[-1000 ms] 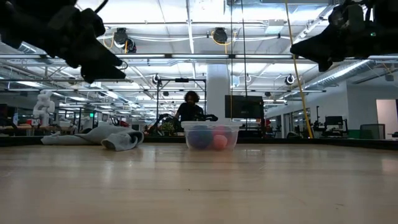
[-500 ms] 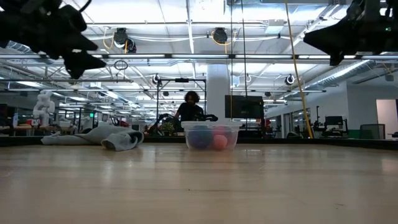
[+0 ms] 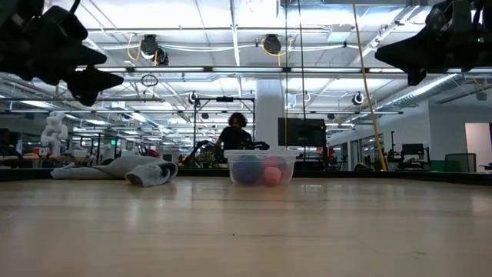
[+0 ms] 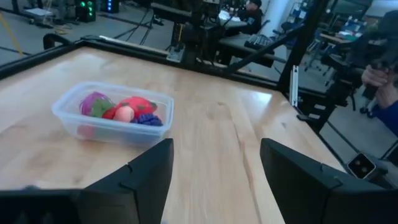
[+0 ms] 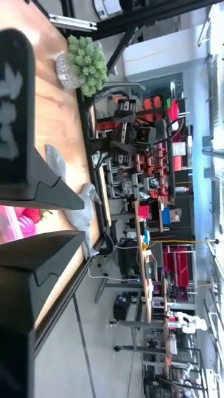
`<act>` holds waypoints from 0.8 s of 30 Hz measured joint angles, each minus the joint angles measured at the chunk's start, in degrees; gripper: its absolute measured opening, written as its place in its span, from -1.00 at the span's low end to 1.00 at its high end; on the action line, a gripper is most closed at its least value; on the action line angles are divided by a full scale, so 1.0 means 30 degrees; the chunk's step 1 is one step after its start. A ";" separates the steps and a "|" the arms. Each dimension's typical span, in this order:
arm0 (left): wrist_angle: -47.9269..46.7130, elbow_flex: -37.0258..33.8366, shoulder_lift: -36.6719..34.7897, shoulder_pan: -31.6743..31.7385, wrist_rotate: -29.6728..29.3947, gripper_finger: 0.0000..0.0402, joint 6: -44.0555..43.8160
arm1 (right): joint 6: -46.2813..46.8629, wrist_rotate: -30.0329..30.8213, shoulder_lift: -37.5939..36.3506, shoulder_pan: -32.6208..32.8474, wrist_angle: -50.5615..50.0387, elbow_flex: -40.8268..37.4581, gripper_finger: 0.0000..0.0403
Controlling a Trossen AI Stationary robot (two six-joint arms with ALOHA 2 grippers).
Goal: Pick and placing Produce into tupperware
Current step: Return to Home Position
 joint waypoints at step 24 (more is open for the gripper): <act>-0.5724 0.0319 -0.4785 -0.0460 -0.2170 0.21 0.0990 | -0.0956 -0.0934 0.0007 0.0000 0.0900 0.0000 -0.73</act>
